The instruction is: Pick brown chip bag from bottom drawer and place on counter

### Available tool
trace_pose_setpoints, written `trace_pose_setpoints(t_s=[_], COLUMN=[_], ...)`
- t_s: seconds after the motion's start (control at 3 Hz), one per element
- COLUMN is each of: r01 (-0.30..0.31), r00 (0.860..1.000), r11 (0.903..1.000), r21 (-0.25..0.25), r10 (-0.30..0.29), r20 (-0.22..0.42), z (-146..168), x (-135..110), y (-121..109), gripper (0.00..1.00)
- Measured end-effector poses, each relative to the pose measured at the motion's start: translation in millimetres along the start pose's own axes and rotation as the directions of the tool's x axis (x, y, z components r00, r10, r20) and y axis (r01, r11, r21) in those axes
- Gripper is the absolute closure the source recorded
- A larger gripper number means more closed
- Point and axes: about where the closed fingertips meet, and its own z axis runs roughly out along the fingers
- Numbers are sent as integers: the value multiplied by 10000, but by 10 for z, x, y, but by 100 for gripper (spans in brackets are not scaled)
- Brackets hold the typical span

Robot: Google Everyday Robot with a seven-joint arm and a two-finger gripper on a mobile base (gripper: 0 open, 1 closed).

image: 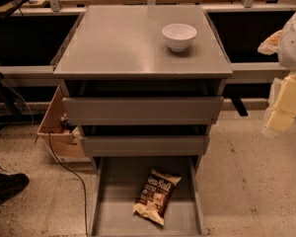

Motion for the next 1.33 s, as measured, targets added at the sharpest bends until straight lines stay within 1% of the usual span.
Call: trace_pose_setpoints(t_s=[0.33, 0.67, 1.0, 1.33], r01=[2, 371, 802, 825], r00=[10000, 9991, 9958, 9954], r11=[10000, 9992, 9919, 9816], r21=[-1, -162, -988, -1721], r10=[-2, -367, -753, -727], r20=[1, 232, 522, 627], z=[2, 286, 1147, 1762], x=[0, 72, 332, 494], y=[0, 84, 368, 580], gripper=[0, 0, 0, 0])
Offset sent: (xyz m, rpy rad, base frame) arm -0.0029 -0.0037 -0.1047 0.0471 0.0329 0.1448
